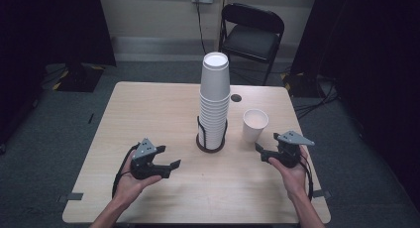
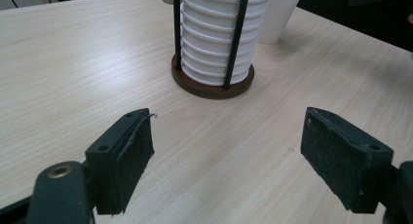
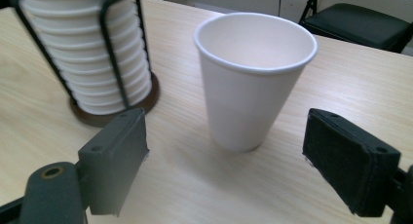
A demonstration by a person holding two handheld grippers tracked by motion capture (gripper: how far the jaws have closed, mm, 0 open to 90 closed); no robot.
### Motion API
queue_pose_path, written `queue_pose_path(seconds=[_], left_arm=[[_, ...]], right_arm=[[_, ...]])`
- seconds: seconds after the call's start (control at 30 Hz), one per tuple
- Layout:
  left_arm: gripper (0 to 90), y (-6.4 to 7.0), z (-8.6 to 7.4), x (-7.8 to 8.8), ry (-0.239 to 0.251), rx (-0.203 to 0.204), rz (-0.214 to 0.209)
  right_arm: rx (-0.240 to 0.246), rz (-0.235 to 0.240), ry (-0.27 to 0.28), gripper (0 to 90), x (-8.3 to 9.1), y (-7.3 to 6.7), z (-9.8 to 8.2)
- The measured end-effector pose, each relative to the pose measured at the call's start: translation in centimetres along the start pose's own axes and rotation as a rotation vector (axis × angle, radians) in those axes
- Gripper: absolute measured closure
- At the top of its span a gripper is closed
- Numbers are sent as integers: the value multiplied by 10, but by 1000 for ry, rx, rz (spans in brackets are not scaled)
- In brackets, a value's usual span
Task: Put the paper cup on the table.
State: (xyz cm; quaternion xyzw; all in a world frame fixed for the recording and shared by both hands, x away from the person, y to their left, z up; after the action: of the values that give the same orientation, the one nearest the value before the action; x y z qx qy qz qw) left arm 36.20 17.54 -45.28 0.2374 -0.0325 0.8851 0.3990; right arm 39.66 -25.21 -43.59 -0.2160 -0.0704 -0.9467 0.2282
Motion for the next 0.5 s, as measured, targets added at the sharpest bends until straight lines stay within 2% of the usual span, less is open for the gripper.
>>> queue_pose_path(seconds=[0.1, 0.3, 0.5], left_arm=[[194, 0, 0, 0, 4, 13, -2], [193, 1, -1, 1, 4, 1, 2], [194, 2, -3, 1, 3, -3, 11]], right_arm=[[4, 0, 15, 160, 9, -8, 2], [-1, 3, 38, 160, 24, -22, 3], [-23, 6, 51, 159, 35, -37, -10]])
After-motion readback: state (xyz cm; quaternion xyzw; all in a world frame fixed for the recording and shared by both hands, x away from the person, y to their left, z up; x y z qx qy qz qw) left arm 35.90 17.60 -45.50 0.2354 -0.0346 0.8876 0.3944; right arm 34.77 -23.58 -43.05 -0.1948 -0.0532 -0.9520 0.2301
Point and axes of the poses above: each handheld gripper's, and its own axes: x roughly backward along the jaws, z roughly out of its top, y roughly to its right, the point moved 1 cm from there along -x, roughly forward along the jaws, and after that the axes turned 2 degrees about -z, right-handed, at the moved point
